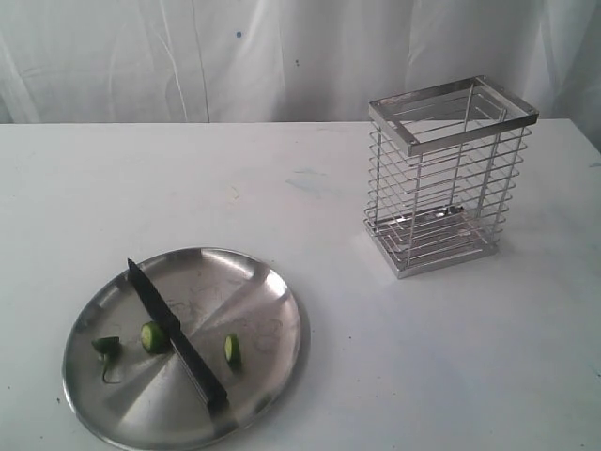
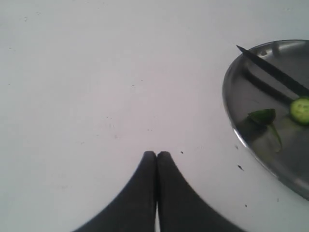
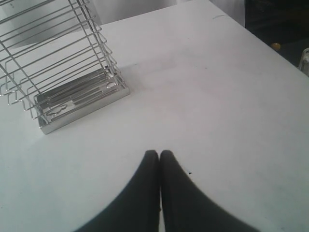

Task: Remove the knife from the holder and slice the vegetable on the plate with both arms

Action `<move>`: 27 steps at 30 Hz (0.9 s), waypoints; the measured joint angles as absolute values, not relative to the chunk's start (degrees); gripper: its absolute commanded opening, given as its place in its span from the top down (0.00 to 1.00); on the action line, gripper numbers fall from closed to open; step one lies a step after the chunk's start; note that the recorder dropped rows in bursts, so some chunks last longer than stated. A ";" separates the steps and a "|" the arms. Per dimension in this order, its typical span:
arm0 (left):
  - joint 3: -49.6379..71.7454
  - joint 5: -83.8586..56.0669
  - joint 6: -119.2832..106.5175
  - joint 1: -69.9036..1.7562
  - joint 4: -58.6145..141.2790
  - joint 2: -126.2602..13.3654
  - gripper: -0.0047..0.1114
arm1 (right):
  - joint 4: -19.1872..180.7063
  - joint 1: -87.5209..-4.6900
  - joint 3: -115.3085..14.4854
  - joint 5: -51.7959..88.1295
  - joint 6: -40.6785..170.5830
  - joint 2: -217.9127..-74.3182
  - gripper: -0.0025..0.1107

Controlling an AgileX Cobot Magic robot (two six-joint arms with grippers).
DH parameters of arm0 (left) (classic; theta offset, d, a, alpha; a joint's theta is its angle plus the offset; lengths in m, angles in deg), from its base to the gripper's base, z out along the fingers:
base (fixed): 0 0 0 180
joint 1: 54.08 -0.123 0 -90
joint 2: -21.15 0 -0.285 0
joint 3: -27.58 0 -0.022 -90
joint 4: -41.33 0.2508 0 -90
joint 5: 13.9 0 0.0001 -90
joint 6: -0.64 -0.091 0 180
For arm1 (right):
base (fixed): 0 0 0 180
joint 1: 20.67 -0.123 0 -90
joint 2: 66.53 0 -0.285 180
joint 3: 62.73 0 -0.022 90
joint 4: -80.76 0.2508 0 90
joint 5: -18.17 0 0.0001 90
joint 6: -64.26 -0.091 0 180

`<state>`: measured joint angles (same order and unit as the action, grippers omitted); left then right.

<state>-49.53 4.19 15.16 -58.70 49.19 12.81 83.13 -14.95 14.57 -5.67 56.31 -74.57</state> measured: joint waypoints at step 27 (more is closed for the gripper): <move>-49.43 4.69 9.62 -58.95 47.33 13.08 0.96 | 83.13 -14.95 14.57 -5.67 56.31 -74.57 0.98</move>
